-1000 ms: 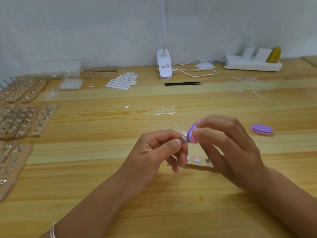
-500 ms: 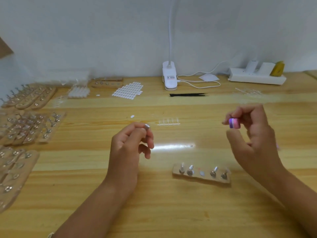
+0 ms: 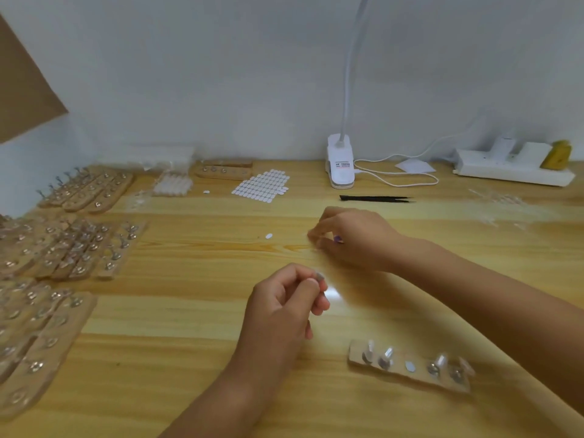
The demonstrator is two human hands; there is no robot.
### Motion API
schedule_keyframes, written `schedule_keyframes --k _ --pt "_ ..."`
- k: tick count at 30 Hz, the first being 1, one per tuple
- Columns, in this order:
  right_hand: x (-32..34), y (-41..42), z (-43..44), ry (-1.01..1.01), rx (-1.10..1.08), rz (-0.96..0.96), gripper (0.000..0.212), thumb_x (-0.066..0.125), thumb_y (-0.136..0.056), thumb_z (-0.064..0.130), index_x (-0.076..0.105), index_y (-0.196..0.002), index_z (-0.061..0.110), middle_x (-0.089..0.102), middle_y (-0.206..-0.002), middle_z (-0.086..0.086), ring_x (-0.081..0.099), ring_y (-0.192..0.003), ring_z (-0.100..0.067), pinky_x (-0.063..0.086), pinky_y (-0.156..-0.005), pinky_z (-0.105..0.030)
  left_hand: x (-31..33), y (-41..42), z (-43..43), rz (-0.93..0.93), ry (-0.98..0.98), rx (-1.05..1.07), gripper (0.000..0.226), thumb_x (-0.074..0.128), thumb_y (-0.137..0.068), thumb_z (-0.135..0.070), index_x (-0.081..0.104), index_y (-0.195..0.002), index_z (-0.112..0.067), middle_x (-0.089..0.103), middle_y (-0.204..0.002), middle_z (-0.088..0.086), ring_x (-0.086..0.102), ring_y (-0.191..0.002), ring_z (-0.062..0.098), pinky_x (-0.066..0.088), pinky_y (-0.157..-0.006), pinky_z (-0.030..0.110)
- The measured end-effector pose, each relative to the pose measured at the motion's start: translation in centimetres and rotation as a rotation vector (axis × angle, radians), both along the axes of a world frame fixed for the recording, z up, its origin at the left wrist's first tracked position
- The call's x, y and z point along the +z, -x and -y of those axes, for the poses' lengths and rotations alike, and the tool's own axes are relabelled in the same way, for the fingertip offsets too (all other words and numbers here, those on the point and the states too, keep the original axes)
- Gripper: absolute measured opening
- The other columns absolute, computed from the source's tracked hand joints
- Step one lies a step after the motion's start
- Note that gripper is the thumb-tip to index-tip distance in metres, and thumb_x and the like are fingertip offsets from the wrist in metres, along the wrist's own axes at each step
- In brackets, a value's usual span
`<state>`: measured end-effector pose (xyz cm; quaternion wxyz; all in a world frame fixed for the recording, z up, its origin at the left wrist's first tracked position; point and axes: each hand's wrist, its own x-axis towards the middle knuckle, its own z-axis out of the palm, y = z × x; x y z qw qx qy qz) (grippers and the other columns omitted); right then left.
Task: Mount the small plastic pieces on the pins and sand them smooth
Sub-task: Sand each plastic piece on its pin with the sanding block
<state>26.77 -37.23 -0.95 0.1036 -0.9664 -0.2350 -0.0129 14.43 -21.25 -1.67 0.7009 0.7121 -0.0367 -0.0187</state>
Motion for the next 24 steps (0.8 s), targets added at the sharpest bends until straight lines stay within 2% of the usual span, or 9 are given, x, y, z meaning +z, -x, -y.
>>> schedule_keyframes --k 3,8,12,15,17,19,21,24 --pt "0.5 -0.9 -0.4 -0.007 -0.014 0.004 0.018 0.062 -0.096 0.034 0.075 -0.106 0.027 0.066 -0.106 0.007 0.055 -0.087 -0.012 0.036 -0.066 -0.028 0.0 0.1 0.1 0.006 -0.007 -0.029 0.016 0.052 -0.079 -0.024 0.066 -0.073 -0.022 0.064 -0.066 -0.004 0.058 -0.067 0.008 0.043 -0.051 0.023" --pt "1.3 -1.7 -1.4 -0.001 -0.033 -0.038 0.012 0.07 -0.089 0.027 0.077 -0.098 0.026 0.072 -0.102 0.005 0.064 -0.095 -0.017 0.047 -0.07 -0.031 0.2 0.3 0.1 0.0 -0.006 -0.055 0.016 0.051 -0.079 -0.024 0.066 -0.075 -0.022 0.065 -0.068 -0.005 0.058 -0.068 0.007 0.043 -0.051 0.025" --pt "1.2 -2.0 -1.5 0.003 -0.023 -0.018 0.013 0.067 -0.09 0.024 0.078 -0.099 0.023 0.074 -0.099 0.003 0.066 -0.094 -0.02 0.045 -0.067 -0.029 0.2 0.2 -0.1 0.0 -0.01 -0.055 0.016 0.051 -0.08 -0.024 0.067 -0.076 -0.022 0.066 -0.069 -0.004 0.06 -0.069 0.007 0.044 -0.052 0.025" --pt "1.2 -1.9 -1.2 -0.026 -0.058 0.009 0.016 0.062 -0.097 0.023 0.075 -0.105 0.019 0.072 -0.104 0.001 0.065 -0.095 -0.019 0.05 -0.073 -0.032 0.0 0.2 -0.2 0.001 -0.009 -0.05 0.016 0.053 -0.081 -0.025 0.068 -0.077 -0.024 0.069 -0.072 -0.003 0.062 -0.071 0.007 0.045 -0.051 0.024" --pt "1.5 -1.4 -0.7 -0.178 -0.096 0.02 0.016 0.061 -0.099 0.024 0.074 -0.107 0.017 0.07 -0.1 0.002 0.061 -0.084 -0.006 0.051 -0.075 -0.032 -0.1 0.1 -0.2 0.015 0.0 -0.051 0.014 0.057 -0.086 -0.024 0.07 -0.082 -0.024 0.072 -0.077 -0.001 0.065 -0.074 0.008 0.047 -0.052 0.022" --pt "2.1 0.4 -0.2 -0.448 -0.095 0.023 0.011 0.064 -0.098 0.021 0.074 -0.099 0.015 0.065 -0.082 0.012 0.052 -0.064 0.003 0.041 -0.064 -0.021 0.0 0.1 -0.3 0.029 0.041 -0.065 0.015 0.061 -0.094 -0.016 0.072 -0.086 -0.023 0.074 -0.084 0.002 0.067 -0.079 0.009 0.049 -0.054 0.022" --pt "2.9 3.5 0.2 -0.649 -0.018 0.061 0.008 0.067 -0.096 0.014 0.073 -0.091 0.014 0.06 -0.069 0.02 0.05 -0.054 0.004 0.034 -0.058 -0.009 0.2 0.1 -0.4 0.042 0.09 -0.091 0.017 0.061 -0.095 -0.011 0.075 -0.089 -0.019 0.074 -0.089 0.002 0.068 -0.081 0.01 0.051 -0.055 0.022" --pt "3.1 8.4 1.0 -0.712 0.105 0.207 0.004 0.07 -0.094 0.011 0.074 -0.092 0.011 0.066 -0.083 0.018 0.055 -0.06 0.004 0.037 -0.062 -0.007 0.5 0.2 -0.3 0.05 0.147 -0.148 0.017 0.061 -0.094 -0.01 0.076 -0.088 -0.014 0.072 -0.087 0.002 0.064 -0.077 0.012 0.05 -0.055 0.025"
